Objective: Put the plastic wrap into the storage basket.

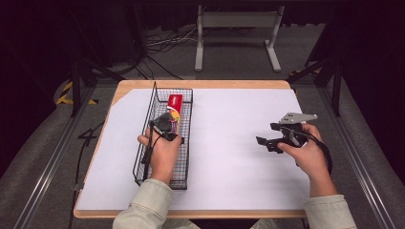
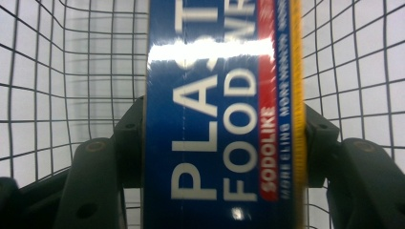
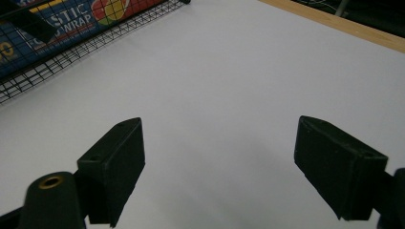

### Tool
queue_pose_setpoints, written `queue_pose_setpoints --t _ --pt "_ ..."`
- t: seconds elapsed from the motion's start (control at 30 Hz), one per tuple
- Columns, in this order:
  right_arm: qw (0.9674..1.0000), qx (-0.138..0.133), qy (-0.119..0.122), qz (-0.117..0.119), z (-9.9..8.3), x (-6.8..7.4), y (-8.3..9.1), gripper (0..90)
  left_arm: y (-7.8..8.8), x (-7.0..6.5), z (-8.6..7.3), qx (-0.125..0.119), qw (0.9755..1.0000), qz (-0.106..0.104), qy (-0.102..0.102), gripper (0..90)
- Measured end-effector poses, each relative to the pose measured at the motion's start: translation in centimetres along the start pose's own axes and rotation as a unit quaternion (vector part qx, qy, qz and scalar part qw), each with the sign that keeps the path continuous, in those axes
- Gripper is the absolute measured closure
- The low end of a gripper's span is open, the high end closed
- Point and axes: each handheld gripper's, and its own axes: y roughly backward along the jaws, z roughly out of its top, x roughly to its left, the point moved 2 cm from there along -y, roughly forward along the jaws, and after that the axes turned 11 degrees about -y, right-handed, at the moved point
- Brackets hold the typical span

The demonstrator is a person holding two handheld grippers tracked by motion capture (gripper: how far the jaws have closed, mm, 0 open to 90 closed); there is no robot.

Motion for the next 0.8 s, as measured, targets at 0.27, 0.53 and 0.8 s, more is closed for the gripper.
queue_pose_setpoints --t 0.27,0.53,0.8 --pt "1.0 0.005 0.001 0.0 -0.1 0.1 -0.2 18.4 1.0 0.0 0.5 -0.022 0.9998 -0.004 -0.002 31.8" --pt "1.0 0.006 0.0 -0.002 -0.2 -0.1 -0.3 18.2 2.3 -0.2 1.3 -0.053 0.9978 0.003 -0.041 23.2" --pt "1.0 0.007 -0.002 -0.002 -0.2 -0.1 -0.3 18.2 4.1 0.2 2.0 -0.065 0.9963 0.004 -0.055 25.0"
